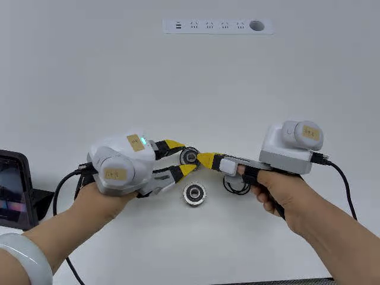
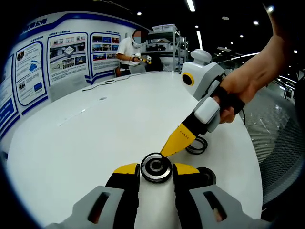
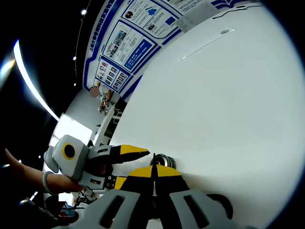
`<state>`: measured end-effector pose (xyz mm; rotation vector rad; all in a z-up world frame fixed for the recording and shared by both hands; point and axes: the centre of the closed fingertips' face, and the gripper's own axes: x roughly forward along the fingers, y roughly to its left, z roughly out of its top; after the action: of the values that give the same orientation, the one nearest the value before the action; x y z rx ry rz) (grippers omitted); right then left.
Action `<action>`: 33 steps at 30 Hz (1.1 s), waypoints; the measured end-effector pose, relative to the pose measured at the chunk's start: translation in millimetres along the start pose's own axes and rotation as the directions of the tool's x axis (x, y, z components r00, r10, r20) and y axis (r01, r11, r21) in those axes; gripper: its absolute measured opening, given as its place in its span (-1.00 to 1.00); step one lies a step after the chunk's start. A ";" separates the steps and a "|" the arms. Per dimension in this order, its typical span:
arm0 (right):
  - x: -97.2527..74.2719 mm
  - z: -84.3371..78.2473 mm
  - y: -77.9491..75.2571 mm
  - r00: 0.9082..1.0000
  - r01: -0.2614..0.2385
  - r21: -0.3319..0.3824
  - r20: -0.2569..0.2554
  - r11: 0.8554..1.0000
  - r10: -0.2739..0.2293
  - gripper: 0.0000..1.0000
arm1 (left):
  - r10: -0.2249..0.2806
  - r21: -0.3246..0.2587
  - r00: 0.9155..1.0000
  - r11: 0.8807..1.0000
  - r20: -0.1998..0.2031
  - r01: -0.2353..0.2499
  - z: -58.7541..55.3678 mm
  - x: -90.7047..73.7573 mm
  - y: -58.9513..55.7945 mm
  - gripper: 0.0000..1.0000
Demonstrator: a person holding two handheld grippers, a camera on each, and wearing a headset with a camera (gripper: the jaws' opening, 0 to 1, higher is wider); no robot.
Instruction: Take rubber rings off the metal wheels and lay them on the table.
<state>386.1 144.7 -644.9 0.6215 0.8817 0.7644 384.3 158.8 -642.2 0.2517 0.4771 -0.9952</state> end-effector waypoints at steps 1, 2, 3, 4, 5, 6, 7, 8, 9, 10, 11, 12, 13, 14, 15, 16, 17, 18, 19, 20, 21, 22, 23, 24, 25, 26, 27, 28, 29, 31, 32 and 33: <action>0.0 0.1 0.6 1.000 -0.002 0.002 0.001 1.000 0.002 -0.96 | 0.000 -0.002 1.000 1.000 -0.005 0.000 -1.7 -0.6 0.2 -0.43; 0.3 0.2 0.3 1.000 -0.004 0.002 0.001 1.000 0.004 -0.96 | 0.002 -0.004 1.000 1.000 -0.006 -0.002 -2.6 -1.0 0.4 -0.42; 0.1 0.3 0.9 1.000 -0.006 0.000 0.002 1.000 0.006 -0.96 | 0.006 -0.005 1.000 1.000 -0.008 -0.006 -3.9 -1.9 1.0 -0.40; -0.2 0.4 1.3 1.000 -0.007 0.000 0.003 1.000 0.007 -0.96 | 0.007 -0.007 1.000 1.000 -0.009 -0.007 -4.8 -2.5 1.3 -0.39; -0.6 0.6 2.4 1.000 -0.010 0.002 0.005 1.000 0.010 -0.96 | 0.009 -0.009 1.000 1.000 -0.010 -0.009 -5.5 -3.4 1.5 -0.38; -1.0 0.8 3.3 1.000 -0.011 0.003 0.007 1.000 0.011 -0.96 | 0.010 -0.010 1.000 1.000 -0.012 -0.011 -6.2 -3.9 1.7 -0.37; -1.4 1.0 4.2 1.000 -0.012 0.002 0.008 1.000 0.012 -0.96 | 0.012 -0.012 1.000 1.000 -0.014 -0.012 -7.2 -4.4 2.1 -0.35; -2.0 0.9 6.0 1.000 -0.016 0.003 0.011 1.000 0.016 -0.96 | 0.014 -0.014 1.000 1.000 -0.017 -0.014 -8.4 -5.2 2.4 -0.35; -2.3 0.9 7.6 1.000 -0.020 0.003 0.012 1.000 0.020 -0.96 | 0.016 -0.015 1.000 1.000 -0.017 -0.017 -8.7 -5.6 2.7 -0.32; -2.8 1.1 8.8 1.000 -0.023 0.002 0.015 1.000 0.023 -0.96 | 0.019 -0.018 1.000 1.000 -0.014 -0.019 -8.6 -6.1 3.1 -0.29; -3.4 1.2 10.1 1.000 -0.026 0.004 0.017 1.000 0.026 -0.96 | 0.018 -0.027 1.000 0.999 -0.012 -0.018 -8.8 -6.7 2.9 -0.27; -4.2 1.2 11.5 0.999 -0.028 0.005 0.019 1.000 0.028 -0.96 | 0.019 -0.026 1.000 0.999 -0.015 -0.019 -9.4 -7.0 2.9 -0.27; -5.3 1.4 13.4 0.999 -0.031 0.006 0.022 0.999 0.031 -0.96 | 0.020 -0.026 1.000 0.999 -0.015 -0.021 -10.1 -7.7 3.1 -0.26; -6.1 1.6 14.3 0.999 -0.033 0.006 0.024 0.999 0.032 -0.96 | 0.019 -0.032 1.000 0.999 -0.016 -0.019 -10.7 -7.9 2.9 -0.24; -7.6 1.9 15.8 0.999 -0.035 0.008 0.027 0.999 0.035 -0.96 | 0.018 -0.032 1.000 0.999 -0.018 -0.018 -11.2 -8.8 2.2 -0.23; -8.8 1.8 16.6 0.999 -0.037 0.009 0.028 0.999 0.036 -0.96 | 0.018 -0.032 1.000 0.999 -0.019 -0.019 -11.7 -9.4 2.1 -0.22; -10.3 2.0 17.5 0.999 -0.037 0.009 0.031 0.999 0.037 -0.96 | 0.019 -0.034 1.000 0.999 -0.018 -0.019 -12.2 -9.9 2.2 -0.20; -12.8 2.2 18.7 0.999 -0.038 0.010 0.035 0.999 0.038 -0.96 | 0.020 -0.039 1.000 0.999 -0.016 -0.020 -12.7 -10.7 2.3 -0.18; -14.6 2.4 19.5 0.999 -0.039 0.012 0.039 0.999 0.038 -0.96 | 0.019 -0.040 1.000 0.999 -0.016 -0.020 -13.2 -11.2 2.2 -0.17; -16.8 2.4 21.2 0.998 -0.041 0.013 0.043 0.999 0.040 -0.96 | 0.019 -0.041 1.000 0.999 -0.020 -0.020 -14.1 -11.7 2.1 -0.17; -19.8 2.1 22.6 0.998 -0.041 0.015 0.047 0.999 0.040 -0.96 | 0.020 -0.043 1.000 0.999 -0.020 -0.021 -14.9 -12.1 2.2 -0.16; -21.6 2.0 21.0 0.998 -0.041 0.017 0.050 0.999 0.040 -0.96 | 0.020 -0.045 1.000 0.999 -0.019 -0.021 -15.3 -12.5 2.2 -0.15; -24.7 1.2 20.4 0.998 -0.041 0.022 0.054 0.999 0.039 -0.96 | 0.021 -0.047 1.000 0.999 -0.021 -0.022 -16.5 -13.0 2.5 -0.15; -27.0 0.0 21.7 0.998 -0.041 0.023 0.055 0.999 0.039 -0.96 | 0.021 -0.049 1.000 0.999 -0.020 -0.022 -16.8 -13.3 2.7 -0.14; -30.8 -1.9 22.6 0.998 -0.041 0.025 0.056 0.999 0.039 -0.96 | 0.022 -0.054 1.000 0.998 -0.020 -0.023 -17.1 -14.2 2.8 -0.13; -33.1 -3.0 21.7 0.998 -0.039 0.027 0.057 0.999 0.037 -0.96 | 0.023 -0.053 1.000 0.998 -0.020 -0.024 -17.3 -14.7 2.9 -0.13; -35.9 -4.3 21.0 0.998 -0.037 0.028 0.058 0.999 0.035 -0.96 | 0.024 -0.056 1.000 0.998 -0.018 -0.025 -17.6 -15.1 3.0 -0.11; -39.9 -6.2 18.7 0.998 -0.035 0.034 0.060 0.999 0.033 -0.96 | 0.024 -0.058 0.999 0.998 -0.022 -0.025 -18.7 -15.6 3.2 -0.11; -42.5 -7.4 17.1 0.998 -0.031 0.039 0.060 0.999 0.029 -0.96 | 0.024 -0.058 0.999 0.998 -0.024 -0.025 -19.3 -16.0 3.3 -0.11; -50.1 -10.9 13.1 0.998 -0.020 0.048 0.065 0.999 0.017 -0.96 | 0.026 -0.062 0.999 0.998 -0.023 -0.028 -20.1 -17.2 4.0 -0.09; -53.4 -12.1 12.1 0.998 -0.014 0.052 0.068 0.999 0.011 -0.96 | 0.027 -0.064 0.999 0.998 -0.023 -0.029 -20.4 -17.7 4.3 -0.09; -58.4 -13.6 9.1 0.997 -0.004 0.059 0.072 0.998 0.000 -0.96 | 0.029 -0.064 0.999 0.997 -0.025 -0.030 -20.8 -18.5 4.5 -0.08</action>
<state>347.4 105.7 -619.1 0.6981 0.8394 0.7158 374.1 183.5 -651.2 0.2126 0.5254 -0.9474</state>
